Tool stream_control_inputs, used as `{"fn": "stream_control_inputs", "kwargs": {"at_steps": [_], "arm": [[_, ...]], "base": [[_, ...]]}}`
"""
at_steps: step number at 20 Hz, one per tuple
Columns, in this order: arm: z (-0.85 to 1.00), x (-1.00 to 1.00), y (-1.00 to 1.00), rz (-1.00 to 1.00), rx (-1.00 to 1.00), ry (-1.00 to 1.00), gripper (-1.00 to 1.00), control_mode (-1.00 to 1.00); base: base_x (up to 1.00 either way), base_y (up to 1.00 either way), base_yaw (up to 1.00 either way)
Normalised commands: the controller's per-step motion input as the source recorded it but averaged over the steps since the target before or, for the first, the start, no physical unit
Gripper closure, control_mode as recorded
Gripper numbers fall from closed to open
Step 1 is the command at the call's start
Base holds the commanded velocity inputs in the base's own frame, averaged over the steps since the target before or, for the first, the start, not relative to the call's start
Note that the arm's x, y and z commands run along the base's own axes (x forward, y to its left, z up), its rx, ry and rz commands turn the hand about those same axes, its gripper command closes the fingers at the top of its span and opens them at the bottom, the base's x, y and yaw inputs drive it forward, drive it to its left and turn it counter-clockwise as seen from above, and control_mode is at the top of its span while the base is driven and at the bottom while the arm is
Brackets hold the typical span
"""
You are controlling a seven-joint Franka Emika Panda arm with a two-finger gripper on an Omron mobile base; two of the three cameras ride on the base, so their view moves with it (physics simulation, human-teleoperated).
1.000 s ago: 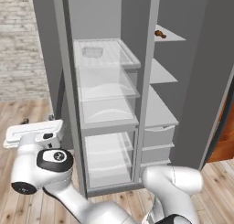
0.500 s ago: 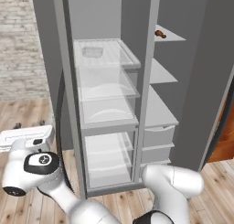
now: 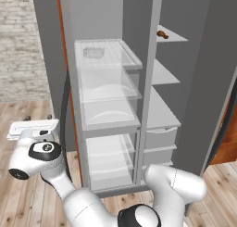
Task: There's a chicken drumstick in the fridge that needs to be moved to the freezer for freezing. Pick up the chicken drumstick from the fridge, place it on any shelf in the freezer, and close the fridge and freezer doors when done.
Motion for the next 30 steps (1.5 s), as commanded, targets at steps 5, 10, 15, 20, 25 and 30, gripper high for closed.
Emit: {"fn": "stream_control_inputs", "kwargs": {"at_steps": [5, 10, 15, 20, 25, 30], "arm": [[0.0, 0.06, -0.68, -0.11, 0.11, 0.0, -1.0, -1.0], [0.01, 0.0, -0.96, -0.1, 0.2, -0.03, -1.0, -1.0], [0.16, 0.15, -1.0, -0.05, 0.31, -0.09, -1.0, -1.0], [0.13, 0.32, -1.0, 0.0, 0.35, -0.05, -1.0, -1.0], [0.06, 0.38, -1.0, 0.0, 0.36, -0.05, -1.0, -1.0], [0.03, 0.44, -1.0, 0.0, 0.35, -0.08, -1.0, -1.0]], "base": [[0.0, 0.0, 0.0], [0.0, 0.0, 0.0], [0.0, 0.0, 0.0], [0.0, 0.0, 0.0], [0.0, 0.0, 0.0], [0.0, 0.0, 0.0]]}}
